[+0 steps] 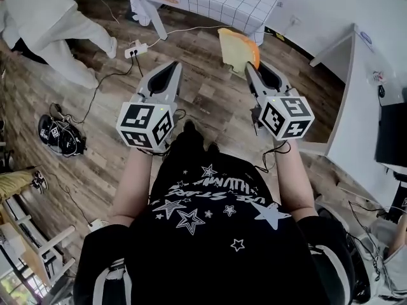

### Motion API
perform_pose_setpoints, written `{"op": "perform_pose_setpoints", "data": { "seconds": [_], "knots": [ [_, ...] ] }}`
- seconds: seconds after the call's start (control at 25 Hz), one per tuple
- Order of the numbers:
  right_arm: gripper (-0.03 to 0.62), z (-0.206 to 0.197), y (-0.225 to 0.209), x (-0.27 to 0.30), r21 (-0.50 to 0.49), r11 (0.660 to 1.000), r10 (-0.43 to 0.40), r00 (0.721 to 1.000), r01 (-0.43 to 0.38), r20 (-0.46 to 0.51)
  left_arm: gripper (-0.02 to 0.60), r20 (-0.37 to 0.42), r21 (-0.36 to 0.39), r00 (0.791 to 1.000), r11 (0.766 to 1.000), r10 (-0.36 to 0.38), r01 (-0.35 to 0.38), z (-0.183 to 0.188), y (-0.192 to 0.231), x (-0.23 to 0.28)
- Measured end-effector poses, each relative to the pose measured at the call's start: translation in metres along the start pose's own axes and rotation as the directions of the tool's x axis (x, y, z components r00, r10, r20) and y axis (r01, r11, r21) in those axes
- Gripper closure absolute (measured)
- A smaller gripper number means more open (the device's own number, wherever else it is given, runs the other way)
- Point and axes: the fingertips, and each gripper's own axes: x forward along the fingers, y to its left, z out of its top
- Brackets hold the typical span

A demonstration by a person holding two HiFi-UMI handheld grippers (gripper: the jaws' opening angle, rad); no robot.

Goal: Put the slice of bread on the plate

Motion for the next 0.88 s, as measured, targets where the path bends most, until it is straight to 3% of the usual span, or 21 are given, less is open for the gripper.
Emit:
{"op": "perform_pose_setpoints", "data": {
  "seconds": [0.44, 0.88],
  "knots": [
    [0.499, 0.003, -0.030, 0.057, -0.003, 0.997, -0.077, 0.996, 0.077, -0.054, 0.572, -0.030, -0.003, 0.996, 0.997, -0.080, 0.080, 0.000, 0.045, 0.068],
    [0.499, 0.026, -0.052, 0.159, -0.005, 0.993, -0.120, 0.990, 0.120, -0.079, 0.573, -0.029, -0.034, 0.994, 0.994, -0.107, 0.106, 0.020, 0.132, 0.139]
  ]
}}
